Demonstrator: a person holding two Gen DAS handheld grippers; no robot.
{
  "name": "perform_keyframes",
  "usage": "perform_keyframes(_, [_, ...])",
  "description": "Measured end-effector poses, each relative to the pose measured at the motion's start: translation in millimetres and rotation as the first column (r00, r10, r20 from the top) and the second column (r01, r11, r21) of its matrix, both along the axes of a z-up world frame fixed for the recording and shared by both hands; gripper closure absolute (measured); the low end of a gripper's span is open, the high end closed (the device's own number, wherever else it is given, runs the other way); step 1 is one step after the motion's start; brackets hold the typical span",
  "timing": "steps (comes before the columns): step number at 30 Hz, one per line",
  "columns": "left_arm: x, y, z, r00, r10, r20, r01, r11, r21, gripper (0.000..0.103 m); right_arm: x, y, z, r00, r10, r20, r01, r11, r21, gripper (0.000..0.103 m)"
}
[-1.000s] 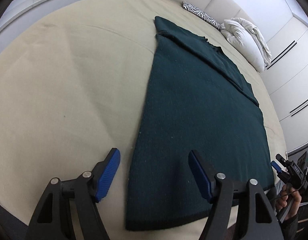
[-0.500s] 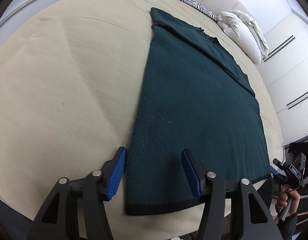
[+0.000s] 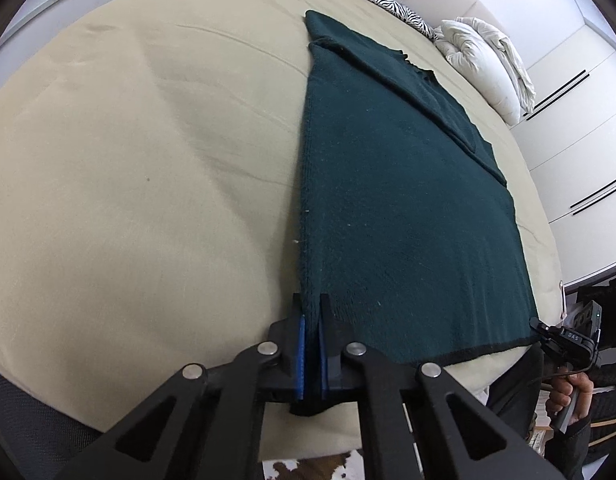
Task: Fold small clothes
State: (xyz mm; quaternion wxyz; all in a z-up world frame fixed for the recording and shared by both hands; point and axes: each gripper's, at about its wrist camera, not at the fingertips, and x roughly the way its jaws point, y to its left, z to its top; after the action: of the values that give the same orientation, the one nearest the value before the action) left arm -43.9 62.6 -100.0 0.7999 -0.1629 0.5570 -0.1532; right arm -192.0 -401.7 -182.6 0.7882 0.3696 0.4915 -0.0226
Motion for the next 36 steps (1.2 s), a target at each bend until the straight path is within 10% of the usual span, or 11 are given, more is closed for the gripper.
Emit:
perform_keyframes(26, [2.3, 9.1, 25.0, 1.0, 0.013, 0.024, -0.009, 0.986, -0.167, 0.097, 19.4, -6.9, 22.5, 0.993, 0.013, 0.117, -0.025, 0.994, 0.106, 0.097])
perform_keyframes(36, [83.7, 9.8, 87.1, 0.989, 0.11, 0.101, -0.049, 0.878, -0.477, 0.097, 109.7, -22.0, 90.3, 0.947, -0.025, 0.321, -0.026, 0.988, 0.153, 0.097])
